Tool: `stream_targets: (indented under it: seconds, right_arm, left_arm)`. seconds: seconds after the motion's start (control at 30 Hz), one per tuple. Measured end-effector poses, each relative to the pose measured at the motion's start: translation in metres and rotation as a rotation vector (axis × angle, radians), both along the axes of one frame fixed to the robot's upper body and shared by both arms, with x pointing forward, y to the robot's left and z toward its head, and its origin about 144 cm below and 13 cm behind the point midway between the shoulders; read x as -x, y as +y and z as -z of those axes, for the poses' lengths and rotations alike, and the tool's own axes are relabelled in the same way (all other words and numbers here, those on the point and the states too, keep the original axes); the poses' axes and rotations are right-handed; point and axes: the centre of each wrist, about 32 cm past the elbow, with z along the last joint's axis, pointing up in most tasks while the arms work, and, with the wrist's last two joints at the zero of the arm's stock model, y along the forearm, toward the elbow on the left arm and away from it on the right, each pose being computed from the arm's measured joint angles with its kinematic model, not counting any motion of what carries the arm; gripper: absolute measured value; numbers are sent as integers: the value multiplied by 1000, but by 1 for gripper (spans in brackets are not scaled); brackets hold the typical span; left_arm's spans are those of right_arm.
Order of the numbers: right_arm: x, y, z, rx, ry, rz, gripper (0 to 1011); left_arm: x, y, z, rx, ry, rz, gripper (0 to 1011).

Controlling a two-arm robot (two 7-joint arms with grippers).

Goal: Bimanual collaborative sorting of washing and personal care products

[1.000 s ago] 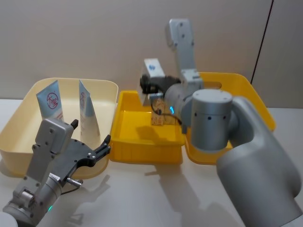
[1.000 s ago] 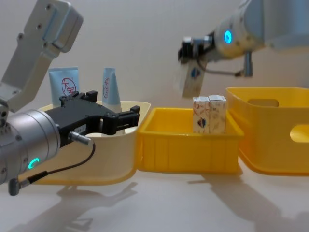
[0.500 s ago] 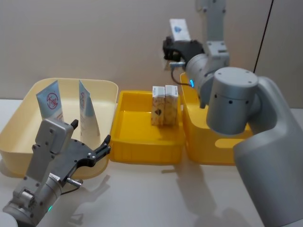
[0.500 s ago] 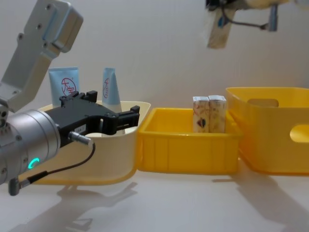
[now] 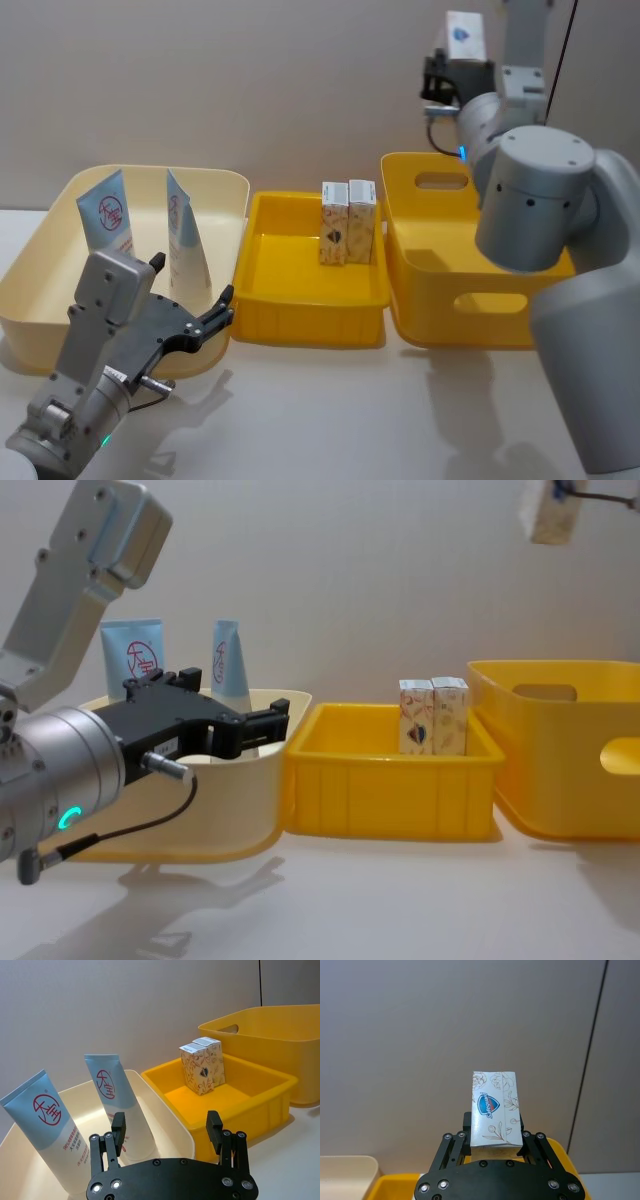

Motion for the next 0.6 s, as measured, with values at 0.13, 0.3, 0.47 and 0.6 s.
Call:
stream_targets:
  seconds: [0.13,0.3,0.47,0.6]
  right_arm:
    - [-1,-5,0,1,3,45,429]
    - [-4,-12,2,5,32,93,429]
    - [-7,-16,6,11,89,118,429]
    - [-11,-18,10,15,144,127,429]
  left_arm:
    - [0,0,0,0,0,0,1003]
    - [0,0,0,0,0,0,1004]
    - [0,0,0,0,0,0,1003]
    - [0,0,0,0,0,0,1003]
